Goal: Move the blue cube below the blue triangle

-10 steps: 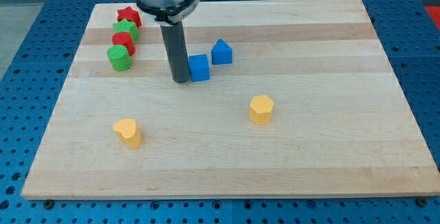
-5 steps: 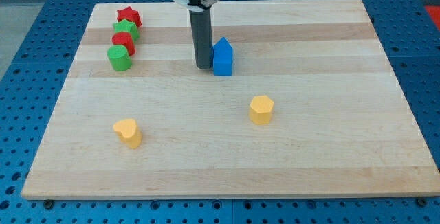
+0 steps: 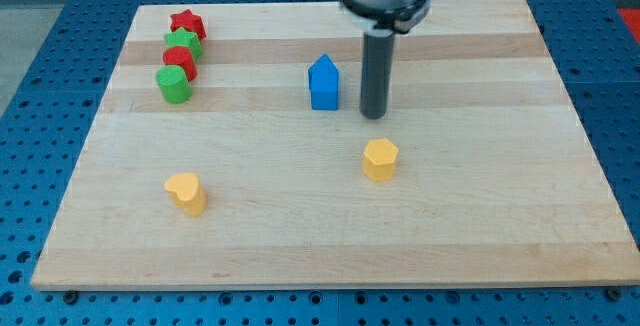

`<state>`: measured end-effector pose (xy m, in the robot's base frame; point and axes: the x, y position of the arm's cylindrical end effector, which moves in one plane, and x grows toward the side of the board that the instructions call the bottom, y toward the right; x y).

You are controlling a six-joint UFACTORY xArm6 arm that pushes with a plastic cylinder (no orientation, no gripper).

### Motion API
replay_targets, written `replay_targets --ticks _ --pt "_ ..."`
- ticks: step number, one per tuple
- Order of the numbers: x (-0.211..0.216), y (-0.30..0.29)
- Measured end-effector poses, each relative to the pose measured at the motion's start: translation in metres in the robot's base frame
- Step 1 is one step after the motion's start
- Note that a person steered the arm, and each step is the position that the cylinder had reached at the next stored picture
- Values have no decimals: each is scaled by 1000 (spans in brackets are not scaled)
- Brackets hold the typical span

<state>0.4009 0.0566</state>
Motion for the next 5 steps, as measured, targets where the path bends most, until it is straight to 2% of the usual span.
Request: replay_targets --ticks 2,5 --pt "-4 -31" --pt "-25 -37"
